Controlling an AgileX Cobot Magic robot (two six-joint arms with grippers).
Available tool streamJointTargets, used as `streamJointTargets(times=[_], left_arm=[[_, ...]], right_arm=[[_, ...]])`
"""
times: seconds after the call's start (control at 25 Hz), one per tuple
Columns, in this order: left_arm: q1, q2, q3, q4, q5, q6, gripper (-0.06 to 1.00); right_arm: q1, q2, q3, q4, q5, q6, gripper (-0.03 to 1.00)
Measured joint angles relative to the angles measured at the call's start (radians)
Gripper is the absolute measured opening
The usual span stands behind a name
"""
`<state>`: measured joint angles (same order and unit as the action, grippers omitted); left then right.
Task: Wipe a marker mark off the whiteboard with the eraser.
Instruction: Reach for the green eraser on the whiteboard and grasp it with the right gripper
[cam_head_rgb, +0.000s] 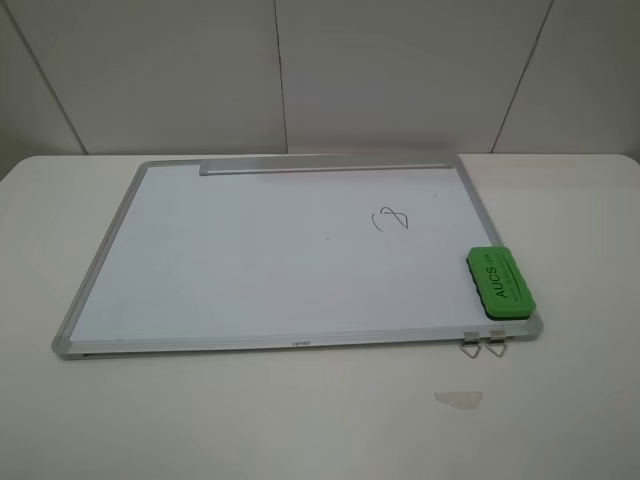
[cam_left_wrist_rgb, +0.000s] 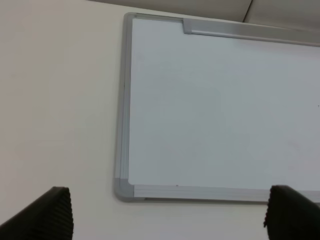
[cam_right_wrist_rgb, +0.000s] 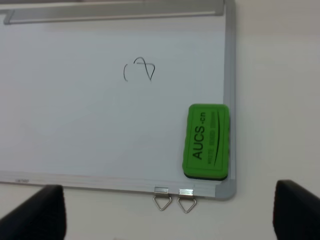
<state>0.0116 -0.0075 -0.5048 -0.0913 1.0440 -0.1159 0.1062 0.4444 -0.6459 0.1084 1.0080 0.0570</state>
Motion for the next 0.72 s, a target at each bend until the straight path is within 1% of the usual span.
streamJointTargets(times=[0.12, 0.52, 0.72], left_arm=[[0.0, 0.0, 0.0, 0.0, 0.0, 0.0, 0.78], [0.0, 0.0, 0.0, -0.001, 0.0, 0.0, 0.78], [0.0, 0.0, 0.0, -0.002, 0.0, 0.0, 0.78]], right_arm=[[0.0, 0.162, -0.044, 0.025, -0.008, 0.0, 0.82], [0.0, 0.751, -0.21, 0.034, -0.016, 0.0, 0.82], [0.0, 0.969, -0.297, 0.038, -0.03, -0.012, 0.82]])
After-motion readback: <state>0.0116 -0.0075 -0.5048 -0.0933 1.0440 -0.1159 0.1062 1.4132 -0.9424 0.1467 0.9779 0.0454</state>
